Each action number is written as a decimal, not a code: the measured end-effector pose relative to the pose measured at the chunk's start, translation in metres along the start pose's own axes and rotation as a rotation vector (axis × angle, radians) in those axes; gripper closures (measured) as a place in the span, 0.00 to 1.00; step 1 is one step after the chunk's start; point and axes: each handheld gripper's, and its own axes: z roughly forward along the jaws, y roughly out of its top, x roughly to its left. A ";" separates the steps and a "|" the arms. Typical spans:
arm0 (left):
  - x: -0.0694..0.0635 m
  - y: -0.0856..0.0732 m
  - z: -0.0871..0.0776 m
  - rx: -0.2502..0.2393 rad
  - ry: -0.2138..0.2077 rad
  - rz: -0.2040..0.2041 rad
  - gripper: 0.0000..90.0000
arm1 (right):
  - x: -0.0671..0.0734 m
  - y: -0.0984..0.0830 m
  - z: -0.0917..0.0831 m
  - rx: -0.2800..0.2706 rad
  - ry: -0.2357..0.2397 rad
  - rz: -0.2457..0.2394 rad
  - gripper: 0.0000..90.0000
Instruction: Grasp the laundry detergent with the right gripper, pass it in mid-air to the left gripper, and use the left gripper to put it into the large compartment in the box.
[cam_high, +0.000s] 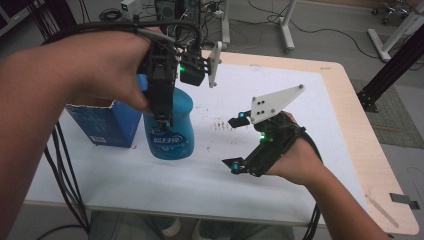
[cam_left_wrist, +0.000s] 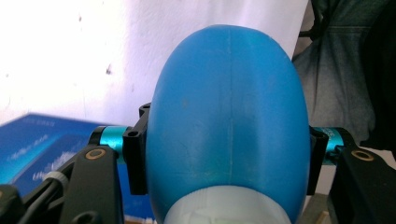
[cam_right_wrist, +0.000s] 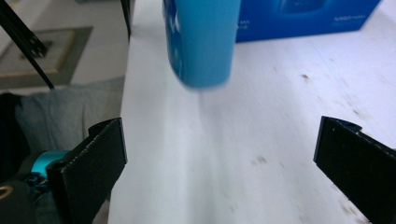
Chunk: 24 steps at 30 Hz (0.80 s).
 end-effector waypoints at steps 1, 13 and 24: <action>0.001 -0.002 -0.003 0.001 0.000 -0.011 0.43 | 0.000 0.001 -0.005 0.016 -0.009 -0.011 0.01; 0.031 -0.048 -0.071 -0.039 -0.025 -0.315 0.42 | 0.002 0.008 -0.036 0.195 -0.157 -0.116 0.01; 0.059 -0.105 -0.104 -0.052 -0.012 -0.762 0.42 | 0.004 0.006 -0.030 0.258 -0.172 -0.134 0.01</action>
